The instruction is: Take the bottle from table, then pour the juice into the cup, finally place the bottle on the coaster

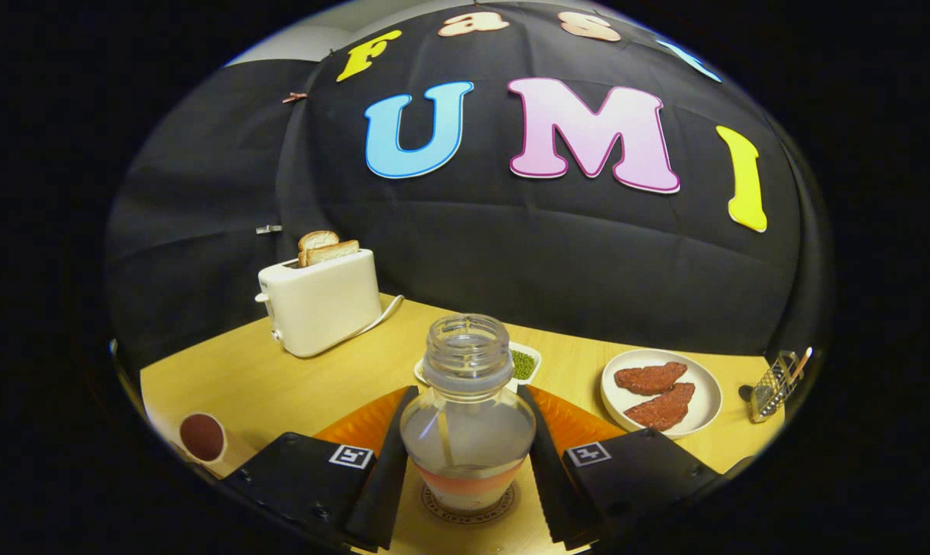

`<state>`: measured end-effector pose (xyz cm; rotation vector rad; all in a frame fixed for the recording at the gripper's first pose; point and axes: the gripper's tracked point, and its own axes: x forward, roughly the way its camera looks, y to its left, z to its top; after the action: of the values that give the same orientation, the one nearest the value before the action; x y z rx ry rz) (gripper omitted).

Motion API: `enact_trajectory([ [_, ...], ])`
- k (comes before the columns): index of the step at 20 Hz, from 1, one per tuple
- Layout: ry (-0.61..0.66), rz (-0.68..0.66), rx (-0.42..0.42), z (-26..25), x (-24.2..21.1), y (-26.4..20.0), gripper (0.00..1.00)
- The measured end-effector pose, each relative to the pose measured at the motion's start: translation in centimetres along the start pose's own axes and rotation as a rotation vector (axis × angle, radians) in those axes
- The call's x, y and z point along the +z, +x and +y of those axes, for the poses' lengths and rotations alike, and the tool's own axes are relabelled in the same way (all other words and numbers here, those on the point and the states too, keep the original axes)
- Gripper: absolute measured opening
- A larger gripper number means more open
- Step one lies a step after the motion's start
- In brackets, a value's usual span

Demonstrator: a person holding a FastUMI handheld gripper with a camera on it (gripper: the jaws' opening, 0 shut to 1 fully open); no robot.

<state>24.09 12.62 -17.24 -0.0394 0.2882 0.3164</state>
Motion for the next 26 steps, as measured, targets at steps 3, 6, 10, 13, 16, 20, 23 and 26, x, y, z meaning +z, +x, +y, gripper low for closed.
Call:
enact_trajectory([
  [3, 0.020, -0.002, -0.001, -0.2, -0.6, 0.0, 0.77],
  [6, 0.055, 0.011, -0.006, -0.5, -0.8, -0.1, 0.78],
  [10, 0.047, 0.004, 0.008, -0.4, 0.0, -1.1, 0.99],
  [13, 0.014, -0.015, 0.015, -0.2, 1.4, -3.0, 0.99],
  [16, -0.013, -0.067, 0.009, -0.2, 3.8, -6.0, 0.99],
  [20, -0.028, -0.136, -0.010, -0.5, 7.3, -11.2, 0.98],
  [23, -0.042, -0.162, -0.072, -2.0, 9.7, -14.8, 0.98],
  [26, -0.015, -0.174, -0.168, -4.1, 12.0, -19.0, 0.98],
])
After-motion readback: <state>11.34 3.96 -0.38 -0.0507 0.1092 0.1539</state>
